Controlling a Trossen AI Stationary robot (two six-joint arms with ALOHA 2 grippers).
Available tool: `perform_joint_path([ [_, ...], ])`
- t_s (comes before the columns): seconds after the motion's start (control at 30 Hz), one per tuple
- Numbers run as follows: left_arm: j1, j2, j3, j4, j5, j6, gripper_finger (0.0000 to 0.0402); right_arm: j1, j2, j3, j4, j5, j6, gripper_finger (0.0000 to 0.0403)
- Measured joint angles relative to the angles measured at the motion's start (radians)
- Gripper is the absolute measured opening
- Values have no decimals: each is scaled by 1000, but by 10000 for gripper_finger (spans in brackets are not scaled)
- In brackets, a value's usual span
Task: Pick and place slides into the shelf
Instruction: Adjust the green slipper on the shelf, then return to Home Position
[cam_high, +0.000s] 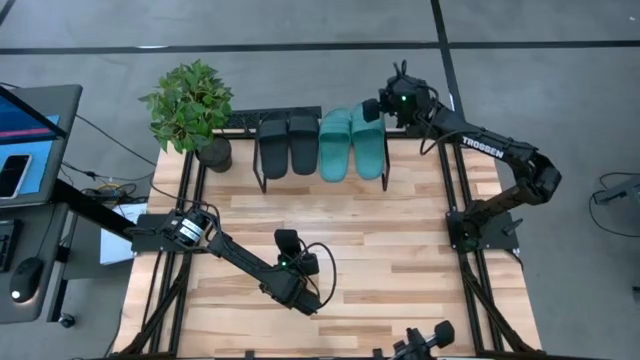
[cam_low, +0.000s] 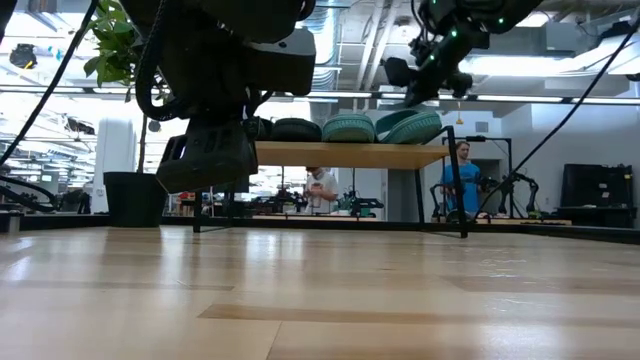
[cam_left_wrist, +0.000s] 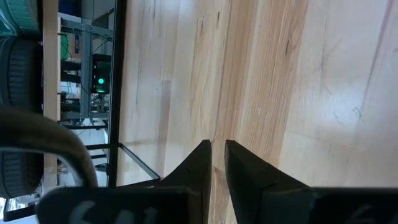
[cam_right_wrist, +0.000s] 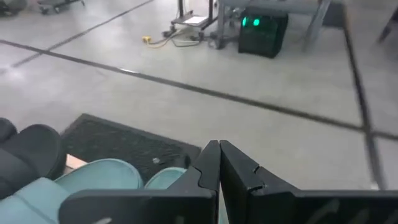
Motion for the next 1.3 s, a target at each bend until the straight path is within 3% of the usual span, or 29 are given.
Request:
perform_joint_path([
  [0.2, 0, 0, 0, 2, 0, 0, 36, -37, 1, -100, 17, -30, 31, 0],
  [0.47, 0, 0, 0, 17, -1, 12, 36, -85, 8, -229, 57, 4, -18, 0],
  [0.87, 0, 0, 0, 27, -7, 24, 36, -44, -32, -261, 201, 26, -65, 0],
  [1.13, -21, 0, 48, -85, -165, -107, 36, 18, -140, -262, 355, 15, -129, 0],
  [1.23, -52, 0, 111, -251, -240, -235, 36, 47, -181, -260, 419, -96, -152, 0],
  [1.3, -79, -8, 143, -261, -338, -296, 36, 66, -201, -260, 437, -223, -155, 0],
])
